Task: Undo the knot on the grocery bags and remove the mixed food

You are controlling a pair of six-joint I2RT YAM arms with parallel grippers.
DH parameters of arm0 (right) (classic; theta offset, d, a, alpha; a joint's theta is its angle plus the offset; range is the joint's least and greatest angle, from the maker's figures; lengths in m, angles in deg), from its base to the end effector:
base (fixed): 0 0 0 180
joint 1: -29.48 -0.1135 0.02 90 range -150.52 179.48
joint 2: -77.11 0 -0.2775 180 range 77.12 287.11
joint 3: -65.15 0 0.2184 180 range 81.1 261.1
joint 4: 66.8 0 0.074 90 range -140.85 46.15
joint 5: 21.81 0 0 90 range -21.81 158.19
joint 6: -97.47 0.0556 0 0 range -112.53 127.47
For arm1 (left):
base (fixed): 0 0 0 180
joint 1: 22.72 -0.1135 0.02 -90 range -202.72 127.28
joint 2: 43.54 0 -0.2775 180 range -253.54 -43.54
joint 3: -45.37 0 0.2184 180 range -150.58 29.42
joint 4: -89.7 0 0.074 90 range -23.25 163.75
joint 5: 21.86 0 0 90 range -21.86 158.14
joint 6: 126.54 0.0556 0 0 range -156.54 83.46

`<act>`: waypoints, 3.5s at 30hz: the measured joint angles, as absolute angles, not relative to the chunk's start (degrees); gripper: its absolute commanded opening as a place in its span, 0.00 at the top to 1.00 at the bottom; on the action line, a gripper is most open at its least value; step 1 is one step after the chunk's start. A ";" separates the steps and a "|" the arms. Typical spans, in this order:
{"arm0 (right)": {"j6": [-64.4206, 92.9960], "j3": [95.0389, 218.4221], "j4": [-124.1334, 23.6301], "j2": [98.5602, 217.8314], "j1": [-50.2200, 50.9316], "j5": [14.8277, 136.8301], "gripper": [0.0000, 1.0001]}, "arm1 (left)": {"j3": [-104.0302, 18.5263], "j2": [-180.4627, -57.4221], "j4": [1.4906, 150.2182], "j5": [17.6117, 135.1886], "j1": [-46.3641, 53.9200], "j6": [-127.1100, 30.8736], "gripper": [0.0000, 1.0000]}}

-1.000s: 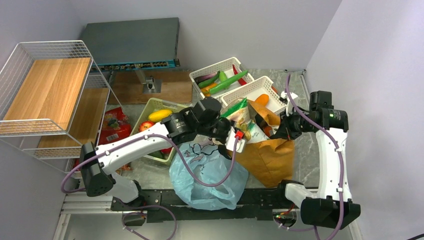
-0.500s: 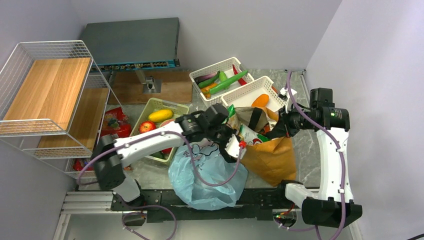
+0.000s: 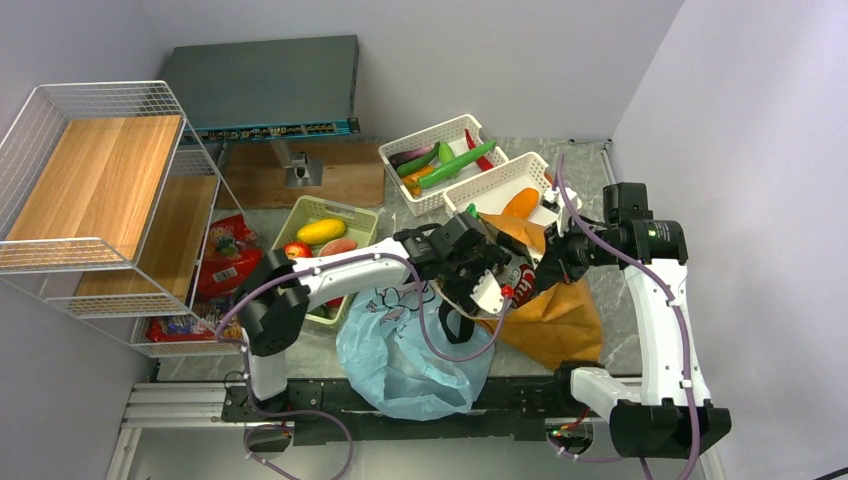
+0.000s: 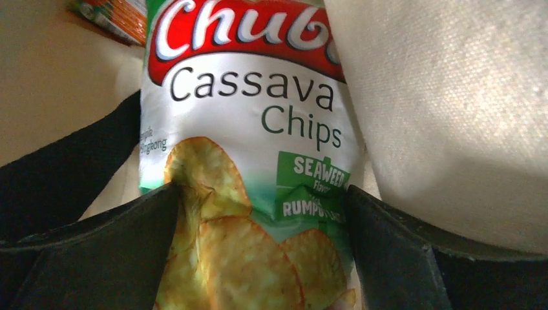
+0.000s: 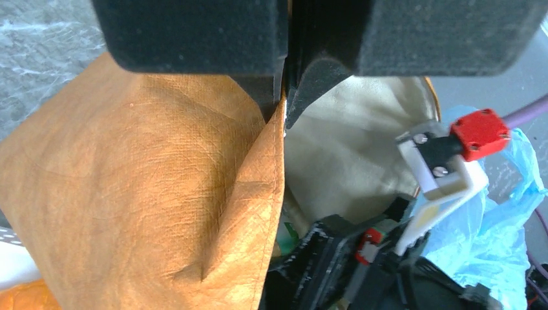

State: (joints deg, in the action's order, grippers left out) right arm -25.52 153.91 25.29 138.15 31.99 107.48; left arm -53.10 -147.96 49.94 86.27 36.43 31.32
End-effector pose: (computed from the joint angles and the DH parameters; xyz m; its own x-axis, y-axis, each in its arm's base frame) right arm 0.1310 0.0295 0.3524 -0.6250 -0.3944 -0.6737 -0.6915 0.6801 0.2434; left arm 0.1876 -0.3479 0.2688 0.7206 0.5102 -0.4695 0.6895 -0.4559 0.5629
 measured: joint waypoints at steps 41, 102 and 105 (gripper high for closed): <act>-18.88 149.08 17.73 137.25 30.89 98.67 1.00 | -64.36 -118.71 26.14 63.12 23.87 5.02 1.00; -24.54 153.28 18.36 144.34 30.89 94.84 1.00 | -39.53 -95.81 30.31 10.29 -9.88 -1.27 1.00; -25.13 153.39 18.52 144.45 30.89 94.47 1.00 | -36.86 -95.81 36.43 8.52 -10.97 3.82 0.97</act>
State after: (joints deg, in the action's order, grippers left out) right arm -25.13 153.39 18.52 144.45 30.89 94.47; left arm -36.86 -95.81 36.43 8.52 -10.97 3.82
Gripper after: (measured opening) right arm 0.018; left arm 0.502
